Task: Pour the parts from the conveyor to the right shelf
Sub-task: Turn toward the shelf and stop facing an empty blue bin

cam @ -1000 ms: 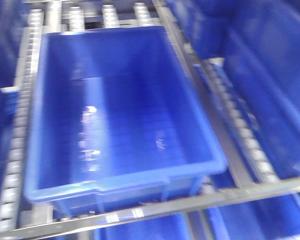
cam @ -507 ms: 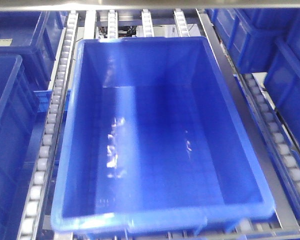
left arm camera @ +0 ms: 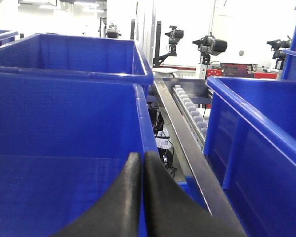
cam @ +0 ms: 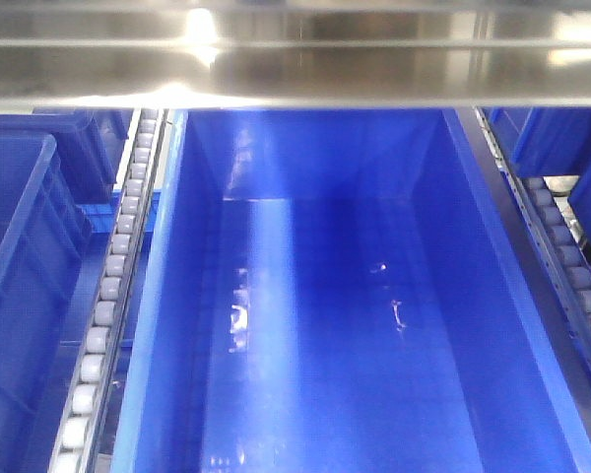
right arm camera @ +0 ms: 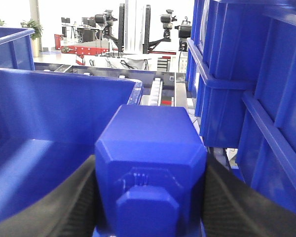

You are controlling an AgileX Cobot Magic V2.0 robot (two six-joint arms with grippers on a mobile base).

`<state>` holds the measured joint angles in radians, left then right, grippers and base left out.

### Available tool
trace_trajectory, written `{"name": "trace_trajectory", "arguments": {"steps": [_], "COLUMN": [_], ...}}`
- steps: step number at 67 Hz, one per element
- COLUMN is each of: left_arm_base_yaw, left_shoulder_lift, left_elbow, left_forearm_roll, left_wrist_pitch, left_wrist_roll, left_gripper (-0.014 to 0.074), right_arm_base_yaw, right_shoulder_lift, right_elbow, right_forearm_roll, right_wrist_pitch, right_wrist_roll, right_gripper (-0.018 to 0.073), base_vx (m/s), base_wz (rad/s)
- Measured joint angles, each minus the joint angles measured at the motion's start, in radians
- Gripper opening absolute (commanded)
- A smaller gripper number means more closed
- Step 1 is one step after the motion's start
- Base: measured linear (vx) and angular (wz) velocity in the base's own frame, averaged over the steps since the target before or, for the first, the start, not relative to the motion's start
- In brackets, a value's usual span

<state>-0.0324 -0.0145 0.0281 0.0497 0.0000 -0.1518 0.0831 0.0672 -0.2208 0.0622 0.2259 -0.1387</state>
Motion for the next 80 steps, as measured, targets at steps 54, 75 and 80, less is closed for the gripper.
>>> {"name": "trace_trajectory", "arguments": {"steps": [54,75,80], "left_arm_base_yaw": [0.0,0.0,0.0], "left_shoulder_lift": [0.0,0.0,0.0], "left_elbow": [0.0,0.0,0.0], "left_forearm_roll": [0.0,0.0,0.0], "left_wrist_pitch": [0.0,0.0,0.0], "left_wrist_roll": [0.0,0.0,0.0], "left_gripper": [-0.0006,-0.0006,-0.0006], "right_arm_base_yaw": [0.0,0.0,0.0], "right_shoulder_lift": [0.0,0.0,0.0], "right_elbow": [0.0,0.0,0.0], "right_forearm_roll": [0.0,0.0,0.001], "right_wrist_pitch": [-0.004,-0.01,-0.038], "right_wrist_roll": [0.0,0.0,0.001], "right_gripper": [-0.0004,-0.0004,-0.0004], "base_vx": [0.02,0.0,0.0], "base_wz": [0.02,0.0,0.0]}}
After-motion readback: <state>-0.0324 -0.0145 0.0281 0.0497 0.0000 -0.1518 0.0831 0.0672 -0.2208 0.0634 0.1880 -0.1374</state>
